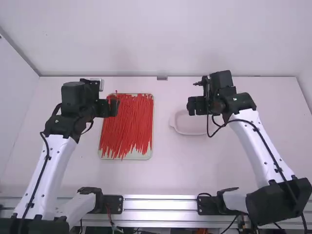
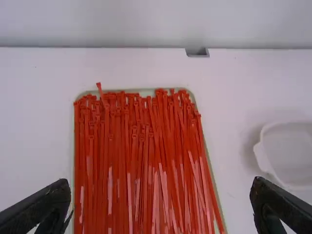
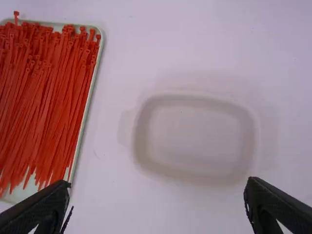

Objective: Fasten the cable tie

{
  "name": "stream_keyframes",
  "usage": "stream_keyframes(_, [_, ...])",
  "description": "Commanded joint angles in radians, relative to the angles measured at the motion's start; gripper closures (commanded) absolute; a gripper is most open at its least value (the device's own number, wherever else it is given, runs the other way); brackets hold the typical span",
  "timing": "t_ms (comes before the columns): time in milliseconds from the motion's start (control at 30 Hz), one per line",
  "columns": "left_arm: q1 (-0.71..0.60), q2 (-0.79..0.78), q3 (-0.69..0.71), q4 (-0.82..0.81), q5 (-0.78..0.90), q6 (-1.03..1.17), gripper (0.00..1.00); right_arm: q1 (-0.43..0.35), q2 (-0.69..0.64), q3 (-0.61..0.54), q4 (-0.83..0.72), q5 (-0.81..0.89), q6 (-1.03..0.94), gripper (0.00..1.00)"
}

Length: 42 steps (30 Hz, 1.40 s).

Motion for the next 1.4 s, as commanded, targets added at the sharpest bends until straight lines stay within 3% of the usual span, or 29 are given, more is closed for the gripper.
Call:
stream_keyframes(0, [0.01, 0.025, 0.053, -0.006, 0.016, -0.03, 0.02, 0.025, 0.024, 0.049, -0.011, -0.017, -0.019, 0.03])
stream_keyframes(167, [0.003, 0.101, 0.142, -0.06, 0.016, -0.04, 0.01, 0.071, 0.037, 0.061, 0.054, -0.018, -0.047, 0.02])
stream_keyframes(333, [0.003, 0.217, 0.243, -0.116, 0.014, -0.04, 0.01, 0.061, 0.047, 0.061, 0.123, -0.021, 0.028, 0.02])
stream_keyframes(667, [0.002, 0.539, 0.457, -0.216, 0.016, -0.021, 0.01, 0.002, 0.046, 0.061, -0.002, -0.021, 0.047, 0.02])
stream_keyframes(1033, [0.002, 0.694, 0.488, -0.06, 0.015, -0.018, 0.0, 0.055, 0.046, 0.061, 0.005, -0.018, 0.032, 0.02])
stream_keyframes(1367, [0.002, 0.787, 0.483, 0.063, -0.04, -0.029, 0.26, 0.091, 0.046, 0.061, 0.026, -0.018, 0.032, 0.02])
